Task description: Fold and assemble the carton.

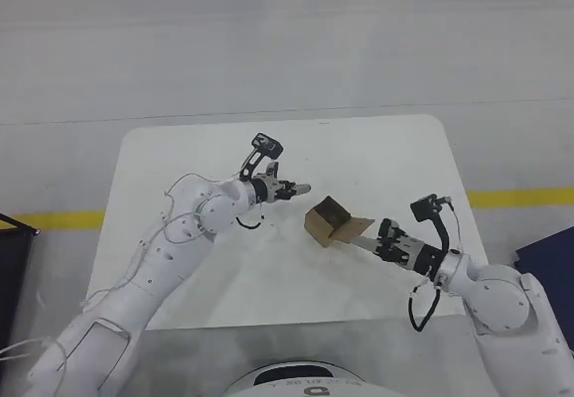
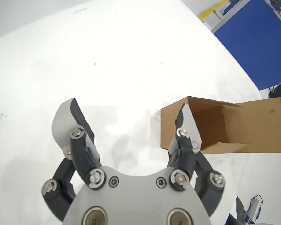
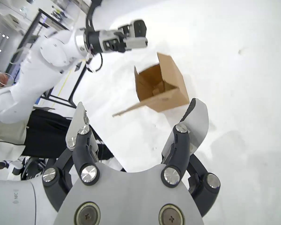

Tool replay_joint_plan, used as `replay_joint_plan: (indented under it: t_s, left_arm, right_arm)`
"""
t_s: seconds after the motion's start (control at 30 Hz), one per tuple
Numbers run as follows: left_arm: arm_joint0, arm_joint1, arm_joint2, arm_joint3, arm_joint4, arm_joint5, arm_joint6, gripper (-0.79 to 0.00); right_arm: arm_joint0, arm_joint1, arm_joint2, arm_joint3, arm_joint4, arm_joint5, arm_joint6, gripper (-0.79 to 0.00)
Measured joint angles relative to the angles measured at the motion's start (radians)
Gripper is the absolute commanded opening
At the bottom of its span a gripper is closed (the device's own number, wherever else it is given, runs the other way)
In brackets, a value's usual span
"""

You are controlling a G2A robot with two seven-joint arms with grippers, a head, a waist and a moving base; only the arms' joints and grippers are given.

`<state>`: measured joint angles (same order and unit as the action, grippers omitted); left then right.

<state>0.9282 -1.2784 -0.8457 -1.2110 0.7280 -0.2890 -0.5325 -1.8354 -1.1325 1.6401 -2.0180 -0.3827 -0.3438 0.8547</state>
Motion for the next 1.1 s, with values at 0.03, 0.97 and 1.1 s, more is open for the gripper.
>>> replay_joint_plan:
  t_s: [0.03,0.97,1.1]
  left_arm:
    - [-0.003,-0.002,0.005,0.006,0.002,0.003,-0.002,0.0]
    - [0.138,0.005,-0.015,-0.132,-0.076,-0.01,-0.102,0.0]
    - [0.162,0.013,-0.037,-0.171,-0.083,-0.019,-0.112,0.0]
  right_arm:
    - [0.005,0.001,-0.006,0.007,0.01,0.004,0.022,-0.114]
    - [0.3,-0.01,-0.191,0.417,0.098,-0.007,-0.239,-0.409]
    - [0.309,-0.017,-0.207,0.425,0.023,0.042,-0.377,-0.462]
